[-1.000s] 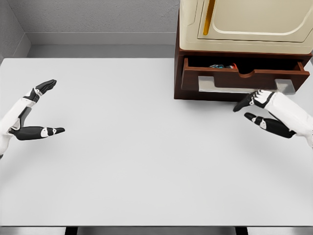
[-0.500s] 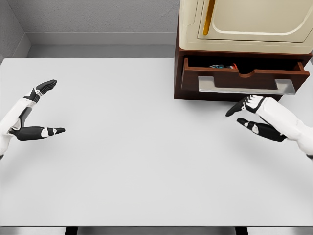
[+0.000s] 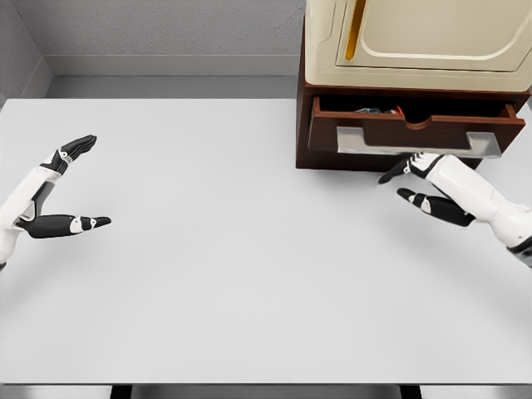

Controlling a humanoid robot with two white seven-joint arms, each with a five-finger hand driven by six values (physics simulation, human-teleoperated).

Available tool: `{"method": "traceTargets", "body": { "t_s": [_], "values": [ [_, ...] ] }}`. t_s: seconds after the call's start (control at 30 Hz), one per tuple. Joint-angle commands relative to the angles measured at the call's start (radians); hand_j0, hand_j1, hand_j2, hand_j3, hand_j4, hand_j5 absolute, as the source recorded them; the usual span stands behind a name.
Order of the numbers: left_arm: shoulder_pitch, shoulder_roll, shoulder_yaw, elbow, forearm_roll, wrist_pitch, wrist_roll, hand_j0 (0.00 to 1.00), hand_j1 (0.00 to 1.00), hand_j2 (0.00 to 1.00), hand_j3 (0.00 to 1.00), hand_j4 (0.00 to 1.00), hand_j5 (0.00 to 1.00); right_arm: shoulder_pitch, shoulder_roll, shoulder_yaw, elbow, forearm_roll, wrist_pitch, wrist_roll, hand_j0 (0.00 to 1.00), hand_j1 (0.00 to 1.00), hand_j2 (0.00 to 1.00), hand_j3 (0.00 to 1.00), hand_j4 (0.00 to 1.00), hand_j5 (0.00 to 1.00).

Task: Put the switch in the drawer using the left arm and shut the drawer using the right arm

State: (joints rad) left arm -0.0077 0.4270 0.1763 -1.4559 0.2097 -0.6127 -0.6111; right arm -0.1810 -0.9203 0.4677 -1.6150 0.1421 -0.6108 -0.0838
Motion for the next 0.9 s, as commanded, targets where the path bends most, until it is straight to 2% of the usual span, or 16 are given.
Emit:
{"method": "traceTargets", "body": {
  "t_s": [0.0, 0.27, 0.7, 0.77, 0.87],
  "values": [
    [0.000, 0.001, 0.000, 0.000, 0.008, 0.002, 0.000, 1.00, 1.00, 1.00, 1.00, 1.00, 1.00, -0.002, 0.000, 0.003, 0.014, -0.007, 0.000, -0.002, 0.58, 0.58, 0.58, 0.58, 0.58, 0.58],
    [-0.003, 0.001, 0.000, 0.003, 0.008, 0.002, 0.000, 1.00, 1.00, 1.00, 1.00, 1.00, 1.00, -0.103, 0.035, 0.052, 0.096, -0.009, 0.000, -0.004, 0.59, 0.59, 0.59, 0.59, 0.59, 0.59],
    [0.005, -0.001, -0.001, -0.004, 0.008, 0.002, 0.000, 1.00, 1.00, 1.00, 1.00, 1.00, 1.00, -0.189, 0.063, 0.101, 0.175, -0.010, 0.000, -0.004, 0.59, 0.59, 0.59, 0.59, 0.59, 0.59],
    [0.005, -0.002, 0.000, -0.003, 0.008, 0.002, 0.000, 1.00, 1.00, 1.00, 1.00, 1.00, 1.00, -0.160, 0.044, 0.100, 0.130, -0.015, 0.000, -0.004, 0.60, 0.60, 0.60, 0.60, 0.60, 0.60],
    [0.005, -0.002, 0.000, -0.004, 0.008, 0.002, 0.000, 1.00, 1.00, 1.00, 1.00, 1.00, 1.00, -0.051, -0.132, 0.080, 0.018, -0.038, 0.000, -0.010, 0.61, 0.61, 0.61, 0.61, 0.61, 0.61]
  ]
}}
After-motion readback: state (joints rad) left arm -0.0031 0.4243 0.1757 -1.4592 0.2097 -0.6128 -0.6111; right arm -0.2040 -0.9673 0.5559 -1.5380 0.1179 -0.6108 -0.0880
